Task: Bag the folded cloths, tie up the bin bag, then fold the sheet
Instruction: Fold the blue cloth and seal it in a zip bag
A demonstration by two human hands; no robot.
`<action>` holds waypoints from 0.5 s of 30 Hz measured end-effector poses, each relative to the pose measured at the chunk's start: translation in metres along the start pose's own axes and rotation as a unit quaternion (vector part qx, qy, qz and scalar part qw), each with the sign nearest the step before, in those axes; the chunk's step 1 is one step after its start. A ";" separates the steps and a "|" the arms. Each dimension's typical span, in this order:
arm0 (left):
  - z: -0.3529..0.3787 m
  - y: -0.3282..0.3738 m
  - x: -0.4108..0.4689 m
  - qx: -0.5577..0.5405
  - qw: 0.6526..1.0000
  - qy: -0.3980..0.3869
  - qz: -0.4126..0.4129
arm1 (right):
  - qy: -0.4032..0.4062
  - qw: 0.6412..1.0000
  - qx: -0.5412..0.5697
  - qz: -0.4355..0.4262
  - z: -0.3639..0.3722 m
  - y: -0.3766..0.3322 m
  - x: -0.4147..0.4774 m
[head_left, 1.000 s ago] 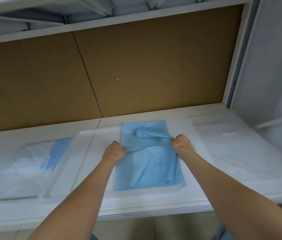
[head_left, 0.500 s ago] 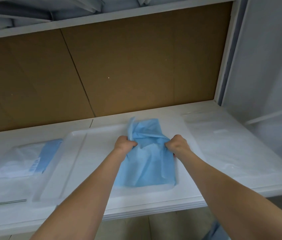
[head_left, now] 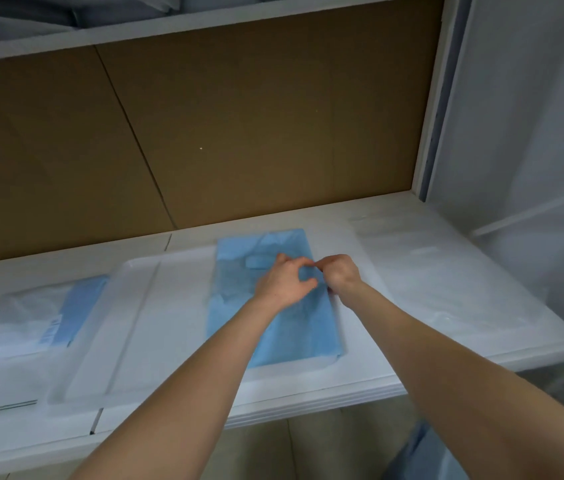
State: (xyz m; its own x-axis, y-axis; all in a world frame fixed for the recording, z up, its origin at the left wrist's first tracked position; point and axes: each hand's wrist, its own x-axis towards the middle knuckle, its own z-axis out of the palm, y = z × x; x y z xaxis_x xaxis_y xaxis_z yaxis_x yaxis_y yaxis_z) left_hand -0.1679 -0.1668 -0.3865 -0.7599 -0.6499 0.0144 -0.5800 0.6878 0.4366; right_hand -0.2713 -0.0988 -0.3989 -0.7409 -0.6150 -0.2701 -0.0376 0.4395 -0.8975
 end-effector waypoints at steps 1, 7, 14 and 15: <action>0.004 -0.001 0.000 0.014 1.000 -0.018 -0.005 | -0.003 1.000 0.004 0.018 -0.002 0.004 0.000; 0.011 -0.012 -0.005 0.076 0.996 -0.017 -0.032 | 0.029 0.996 -0.054 0.061 -0.008 0.015 -0.005; 0.002 -0.006 -0.007 0.013 0.997 -0.011 -0.077 | 0.008 0.994 0.021 0.105 -0.002 0.012 -0.008; 0.001 -0.003 -0.007 0.000 0.997 -0.014 -0.076 | -0.001 0.992 0.054 0.117 -0.002 0.012 -0.008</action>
State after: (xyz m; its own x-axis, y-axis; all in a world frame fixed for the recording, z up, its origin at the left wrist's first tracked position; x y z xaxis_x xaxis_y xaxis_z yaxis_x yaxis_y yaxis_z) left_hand -0.1610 -0.1646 -0.3888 -0.6717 -0.7368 -0.0769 -0.6883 0.5824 0.4325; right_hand -0.2667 -0.0877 -0.4065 -0.7199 -0.5060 -0.4751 0.2069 0.4970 -0.8427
